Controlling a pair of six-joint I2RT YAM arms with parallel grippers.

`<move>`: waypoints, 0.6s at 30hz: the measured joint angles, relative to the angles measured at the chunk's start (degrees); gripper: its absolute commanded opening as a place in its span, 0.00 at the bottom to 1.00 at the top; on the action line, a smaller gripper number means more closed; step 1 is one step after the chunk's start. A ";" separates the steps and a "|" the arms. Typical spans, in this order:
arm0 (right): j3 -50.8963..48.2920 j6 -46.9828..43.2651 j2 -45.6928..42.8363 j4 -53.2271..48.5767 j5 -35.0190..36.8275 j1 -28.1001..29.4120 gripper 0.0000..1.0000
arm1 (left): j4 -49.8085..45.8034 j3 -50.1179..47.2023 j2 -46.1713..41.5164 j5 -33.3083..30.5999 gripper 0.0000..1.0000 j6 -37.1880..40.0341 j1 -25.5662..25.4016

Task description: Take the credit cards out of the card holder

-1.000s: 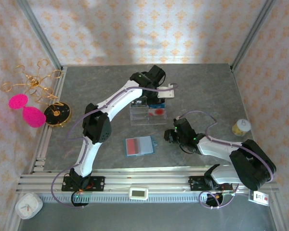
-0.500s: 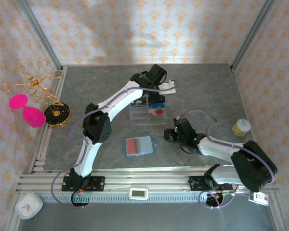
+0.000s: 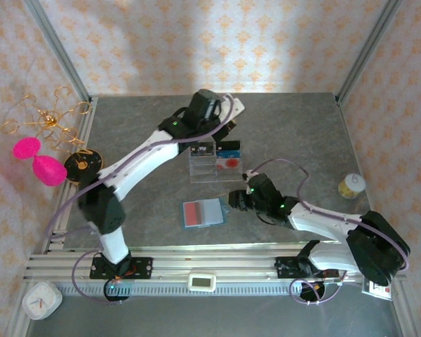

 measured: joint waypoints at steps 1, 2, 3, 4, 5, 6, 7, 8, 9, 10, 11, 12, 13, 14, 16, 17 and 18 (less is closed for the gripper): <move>0.50 0.02 0.00 0.00 0.57 1.90 0.42 | 3.56 -5.31 -4.31 0.02 0.28 -3.39 -0.35; 0.96 0.00 0.02 0.00 1.11 3.80 0.42 | 6.10 -9.81 -7.76 0.00 0.28 -6.29 -0.59; 1.31 -0.02 0.15 0.00 1.75 5.33 0.42 | 8.61 -13.97 -10.58 -0.02 0.28 -9.11 -0.85; 1.81 -0.04 0.50 -0.02 2.60 7.15 0.41 | 11.43 -19.30 -13.88 0.00 0.28 -12.44 -1.18; 2.38 -0.15 1.18 -0.04 3.72 9.07 0.42 | 13.77 -24.76 -17.00 0.00 0.29 -15.91 -1.38; 2.93 -0.26 1.97 -0.04 4.70 10.71 0.42 | 15.78 -29.38 -19.45 0.00 0.29 -18.86 -1.46; 3.65 -0.55 3.13 -0.04 5.86 12.72 0.42 | 17.42 -34.27 -22.01 -0.02 0.29 -22.01 -1.57; 4.26 -0.72 4.11 -0.09 6.64 14.23 0.42 | 18.29 -38.27 -24.26 -0.07 0.29 -24.70 -1.57; 5.11 -0.98 5.49 -0.09 7.78 15.98 0.42 | 19.85 -43.23 -26.88 -0.26 0.30 -27.89 -1.57; 6.10 -1.31 7.15 -0.04 8.74 17.53 0.41 | 20.81 -47.32 -29.46 -0.50 0.31 -30.73 -1.60; 7.06 -1.60 8.76 -0.04 9.60 18.86 0.41 | 21.57 -51.04 -32.13 -0.79 0.32 -33.38 -1.60; 8.24 -1.99 10.73 -0.02 10.47 20.15 0.41 | 22.36 -54.45 -34.95 -1.11 0.32 -35.93 -1.64; 9.46 -2.40 12.81 0.02 11.39 21.35 0.41 | 23.10 -57.66 -38.01 -1.51 0.32 -38.62 -1.66; 10.62 -2.86 14.78 0.02 12.20 22.27 0.41 | 23.52 -59.71 -40.30 -1.77 0.32 -40.63 -1.77; 13.14 -3.78 18.97 0.22 13.77 23.76 0.41 | 24.20 -63.06 -44.98 -2.71 0.32 -44.59 -1.97; 14.03 -4.20 20.52 0.31 14.34 24.11 0.41 | 24.30 -63.91 -46.58 -3.23 0.31 -45.97 -1.97; 15.10 -4.68 22.27 0.44 15.06 24.37 0.41 | 24.46 -64.76 -48.30 -3.98 0.32 -47.45 -1.97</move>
